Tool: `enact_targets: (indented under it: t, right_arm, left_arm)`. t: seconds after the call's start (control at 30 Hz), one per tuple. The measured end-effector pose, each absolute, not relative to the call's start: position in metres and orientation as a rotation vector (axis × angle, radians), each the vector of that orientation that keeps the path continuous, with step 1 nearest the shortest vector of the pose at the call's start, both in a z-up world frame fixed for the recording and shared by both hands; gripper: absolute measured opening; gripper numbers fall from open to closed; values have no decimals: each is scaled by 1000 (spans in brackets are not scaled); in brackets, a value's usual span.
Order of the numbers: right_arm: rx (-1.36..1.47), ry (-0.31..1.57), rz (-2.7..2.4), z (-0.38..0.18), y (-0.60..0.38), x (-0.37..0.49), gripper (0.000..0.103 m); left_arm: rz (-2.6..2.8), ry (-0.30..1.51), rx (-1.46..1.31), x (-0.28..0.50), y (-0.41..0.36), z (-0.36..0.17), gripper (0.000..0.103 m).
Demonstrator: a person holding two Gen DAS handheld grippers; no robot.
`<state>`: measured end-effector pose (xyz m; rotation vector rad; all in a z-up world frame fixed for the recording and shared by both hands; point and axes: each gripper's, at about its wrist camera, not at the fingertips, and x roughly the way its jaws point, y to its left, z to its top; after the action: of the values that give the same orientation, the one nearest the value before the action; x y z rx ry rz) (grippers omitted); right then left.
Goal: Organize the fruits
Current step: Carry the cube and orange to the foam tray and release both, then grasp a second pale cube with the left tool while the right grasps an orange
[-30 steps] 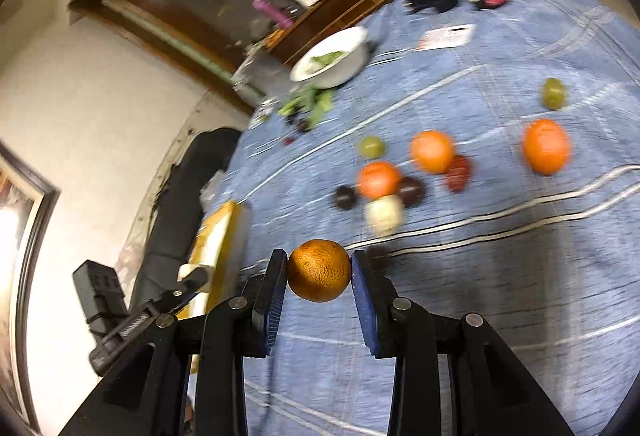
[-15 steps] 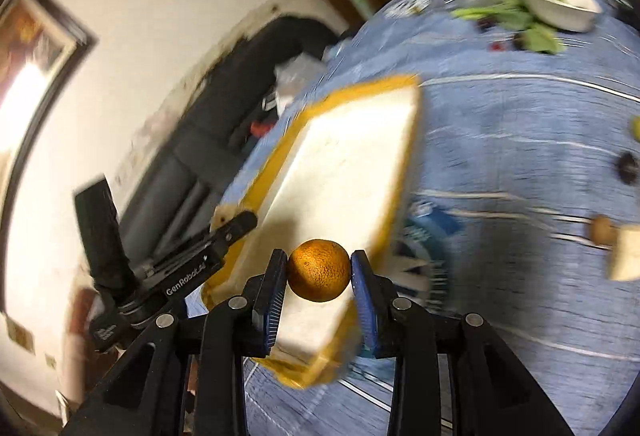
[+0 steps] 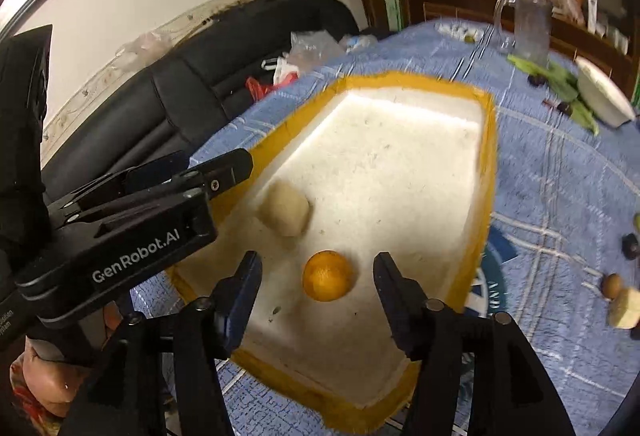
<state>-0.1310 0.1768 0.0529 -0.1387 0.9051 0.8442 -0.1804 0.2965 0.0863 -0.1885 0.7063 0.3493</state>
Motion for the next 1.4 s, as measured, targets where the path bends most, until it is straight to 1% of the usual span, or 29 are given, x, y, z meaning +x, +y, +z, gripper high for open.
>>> enact_targets:
  t: [0.07, 0.1, 0.13, 0.27, 0.37, 0.5, 0.53, 0.57, 0.6, 0.63, 0.7, 0.77, 0.8, 0.87, 0.97, 1.0, 1.07, 1.1, 1.13, 1.23, 1.37, 1.4]
  right_arm:
    - [-125, 876, 830, 62, 167, -136, 66]
    - [-117, 863, 822, 65, 160, -138, 68]
    - [-109, 850, 810, 69, 155, -141, 71]
    - [-85, 794, 751, 85, 125, -152, 74]
    - [-58, 749, 693, 97, 98, -158, 82]
    - [-44, 649, 571, 116, 50, -173, 88]
    - [-51, 616, 532, 121, 38, -177, 92]
    - [-62, 572, 481, 126, 23, -183, 95]
    - [-76, 520, 415, 132, 5, -189, 102]
    - [-85, 476, 365, 137, -12, -194, 103]
    - [-97, 424, 304, 142, -39, -199, 103]
    - [-107, 428, 230, 138, -74, -191, 103]
    - [-108, 452, 200, 136, -85, -185, 103]
    - [-70, 574, 159, 125, -116, -162, 103]
    - [50, 706, 165, 106, -152, -134, 102]
    - [76, 728, 169, 99, -161, -127, 101]
    - [119, 765, 190, 88, -169, -116, 92]
    - [135, 780, 205, 84, -173, -109, 83]
    - [144, 793, 212, 80, -177, -103, 78]
    - [143, 788, 151, 74, -185, -89, 74]
    - [160, 812, 66, 68, -208, -61, 74]
    - [152, 819, 49, 66, -212, -55, 74]
  left_arm:
    - [336, 684, -173, -185, 288, 95, 72]
    - [331, 676, -165, -186, 285, 98, 73]
    - [324, 666, -153, -187, 279, 102, 74]
    - [292, 635, -114, -192, 259, 115, 75]
    - [269, 608, -93, -197, 244, 124, 79]
    - [244, 545, -67, -209, 222, 143, 80]
    - [240, 526, -63, -212, 218, 147, 85]
    - [236, 506, -60, -215, 215, 152, 91]
    - [229, 482, -57, -218, 210, 159, 95]
    - [224, 472, -57, -218, 207, 163, 95]
    - [198, 462, -71, -215, 199, 169, 96]
    - [156, 477, -92, -206, 190, 168, 97]
    - [141, 491, -94, -201, 186, 166, 97]
    - [101, 538, -92, -188, 172, 155, 97]
    - [14, 621, -100, -168, 149, 132, 97]
    - [-6, 647, -103, -163, 143, 125, 97]
    - [-60, 703, -109, -149, 126, 109, 97]
    - [-88, 719, -110, -144, 118, 104, 97]
    - [-125, 736, -106, -138, 108, 98, 97]
    - [-228, 754, -62, -127, 79, 88, 97]
    - [-340, 750, 14, -108, 48, 81, 96]
    - [-359, 746, 53, -100, 37, 78, 94]
